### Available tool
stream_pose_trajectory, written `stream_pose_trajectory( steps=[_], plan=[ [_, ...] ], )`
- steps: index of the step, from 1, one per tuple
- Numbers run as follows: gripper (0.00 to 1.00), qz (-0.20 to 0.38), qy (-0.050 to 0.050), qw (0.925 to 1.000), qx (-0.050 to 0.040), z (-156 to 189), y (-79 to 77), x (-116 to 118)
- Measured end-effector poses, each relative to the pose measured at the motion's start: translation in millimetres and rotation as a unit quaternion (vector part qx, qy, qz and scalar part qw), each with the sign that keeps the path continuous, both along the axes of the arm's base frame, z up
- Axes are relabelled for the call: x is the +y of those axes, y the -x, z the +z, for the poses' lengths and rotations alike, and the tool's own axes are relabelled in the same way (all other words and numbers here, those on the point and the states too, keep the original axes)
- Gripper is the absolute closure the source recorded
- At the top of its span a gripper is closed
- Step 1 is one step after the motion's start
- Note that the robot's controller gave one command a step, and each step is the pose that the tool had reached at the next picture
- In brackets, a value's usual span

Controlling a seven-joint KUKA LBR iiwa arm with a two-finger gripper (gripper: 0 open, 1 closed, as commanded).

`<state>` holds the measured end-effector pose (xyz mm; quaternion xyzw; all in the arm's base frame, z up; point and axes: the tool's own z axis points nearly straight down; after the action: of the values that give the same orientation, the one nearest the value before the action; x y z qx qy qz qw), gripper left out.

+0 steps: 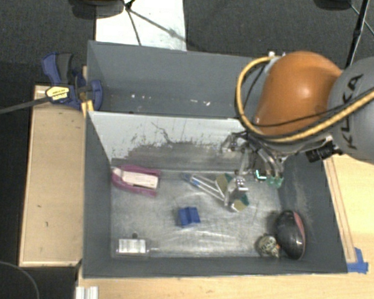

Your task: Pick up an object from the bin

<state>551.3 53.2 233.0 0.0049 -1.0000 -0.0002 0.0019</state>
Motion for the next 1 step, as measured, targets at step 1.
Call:
stream_pose_trajectory(
  steps=[1],
  plan=[
    [0.0,0.091,-0.001,0.9958,-0.0056,-161.8,42.7,71.9]
  ],
)
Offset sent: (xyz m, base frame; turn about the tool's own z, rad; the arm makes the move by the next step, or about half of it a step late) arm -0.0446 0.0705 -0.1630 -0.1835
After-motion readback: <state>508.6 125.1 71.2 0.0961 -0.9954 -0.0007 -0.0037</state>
